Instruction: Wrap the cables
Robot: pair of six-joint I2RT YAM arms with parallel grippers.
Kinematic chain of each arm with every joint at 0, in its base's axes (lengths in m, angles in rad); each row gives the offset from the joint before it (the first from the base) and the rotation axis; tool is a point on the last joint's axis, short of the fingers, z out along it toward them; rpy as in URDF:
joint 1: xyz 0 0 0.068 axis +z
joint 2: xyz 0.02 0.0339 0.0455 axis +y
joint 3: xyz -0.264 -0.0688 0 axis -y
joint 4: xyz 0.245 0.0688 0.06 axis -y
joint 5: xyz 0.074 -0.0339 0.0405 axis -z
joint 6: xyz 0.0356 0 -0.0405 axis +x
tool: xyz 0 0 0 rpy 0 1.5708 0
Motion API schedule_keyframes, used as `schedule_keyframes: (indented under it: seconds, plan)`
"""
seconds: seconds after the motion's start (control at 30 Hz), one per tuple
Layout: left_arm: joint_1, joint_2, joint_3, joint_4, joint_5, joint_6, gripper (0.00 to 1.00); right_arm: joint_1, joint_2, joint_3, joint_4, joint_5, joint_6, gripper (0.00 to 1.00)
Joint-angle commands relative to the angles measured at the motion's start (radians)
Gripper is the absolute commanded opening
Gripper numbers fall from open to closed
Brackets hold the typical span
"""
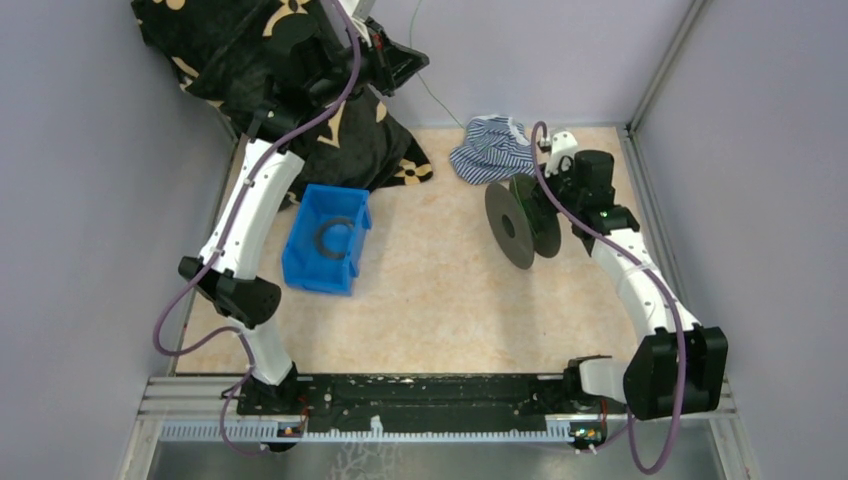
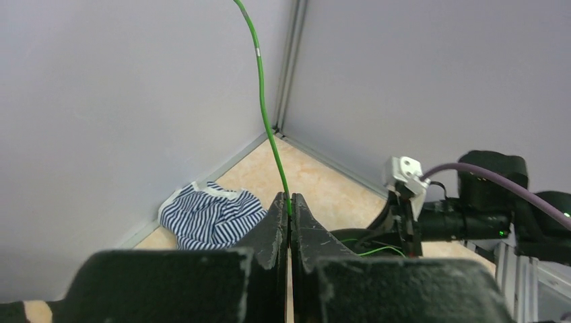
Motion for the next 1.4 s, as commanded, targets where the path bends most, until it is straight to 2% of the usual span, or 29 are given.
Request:
schedule_keyframes:
  seconds: [0.0,0.47,1.03,1.37]
  plan:
    - [0.036,0.043,0.063,0.067,-0.051,-0.066,0.0,0.011,-0.052,0.004,0.032,-0.088,-0.03,0.0]
    - [0.134,0.13,0.05,0.141,-0.061,-0.086,0.0,0.02,-0.075,0.002,-0.054,-0.241,-0.11,0.0]
    - [0.135,0.179,-0.121,0.224,-0.045,0.017,0.0,0.125,-0.111,0.114,-0.164,-0.458,-0.142,0.0]
    - [0.151,0.144,-0.281,0.247,-0.055,0.032,0.0,0.125,-0.127,0.203,-0.187,-0.444,-0.089,0.0]
